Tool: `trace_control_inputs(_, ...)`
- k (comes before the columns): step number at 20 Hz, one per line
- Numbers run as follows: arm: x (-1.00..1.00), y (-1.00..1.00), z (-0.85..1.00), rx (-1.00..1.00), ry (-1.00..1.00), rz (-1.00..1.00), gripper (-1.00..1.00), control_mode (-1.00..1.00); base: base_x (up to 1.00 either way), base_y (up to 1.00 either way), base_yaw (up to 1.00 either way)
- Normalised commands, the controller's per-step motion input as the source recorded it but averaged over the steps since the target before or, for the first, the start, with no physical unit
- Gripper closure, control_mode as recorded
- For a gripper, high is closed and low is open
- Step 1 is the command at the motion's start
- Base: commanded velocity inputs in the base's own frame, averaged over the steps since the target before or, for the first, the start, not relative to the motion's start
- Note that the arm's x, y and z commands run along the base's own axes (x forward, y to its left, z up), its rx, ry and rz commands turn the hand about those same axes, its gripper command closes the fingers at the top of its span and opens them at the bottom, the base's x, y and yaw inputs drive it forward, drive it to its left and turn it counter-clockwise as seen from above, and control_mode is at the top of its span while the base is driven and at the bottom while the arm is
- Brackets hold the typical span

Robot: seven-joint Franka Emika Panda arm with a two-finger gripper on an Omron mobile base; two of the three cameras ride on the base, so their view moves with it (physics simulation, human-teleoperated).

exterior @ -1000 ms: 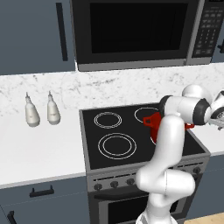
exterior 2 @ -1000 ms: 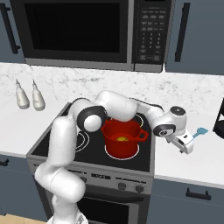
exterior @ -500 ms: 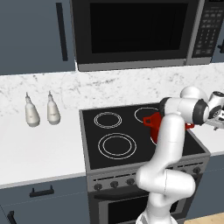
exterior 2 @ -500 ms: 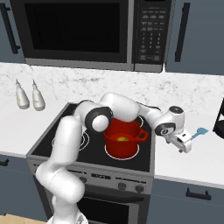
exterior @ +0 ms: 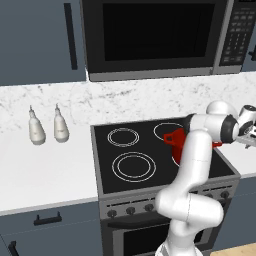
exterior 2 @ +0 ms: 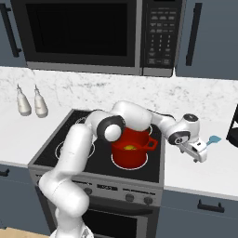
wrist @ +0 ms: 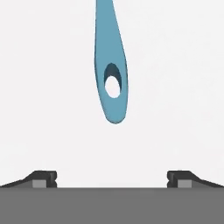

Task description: Put the potato and lemon in the pot. Retrieve the spatula and lightly stir the vegetables in the pot.

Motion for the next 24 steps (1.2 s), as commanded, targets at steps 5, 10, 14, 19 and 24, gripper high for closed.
trace_control_inputs(5, 0.27, -0.13, 0.0, 0.0, 0.0, 0.0, -1.0, -1.0, 0.0, 0.0, 0.0)
trace_control_inputs(10, 0.25, -0.16, -0.06, 0.0, -0.01, 0.0, -1.0, -1.0, 0.0, 0.0, 0.0)
trace_control_inputs(14, 0.18, -0.15, -0.14, 0.0, 0.0, 0.0, -1.0, -1.0, 0.0, 0.0, 0.0)
trace_control_inputs(19, 0.12, -0.07, -0.19, 0.0, -0.01, 0.0, -1.0, -1.0, 0.0, 0.0, 0.0)
trace_control_inputs(24, 0.06, -0.01, -0.2, 0.0, -0.04, 0.0, 1.0, -1.0, 0.0, 0.0, 0.0)
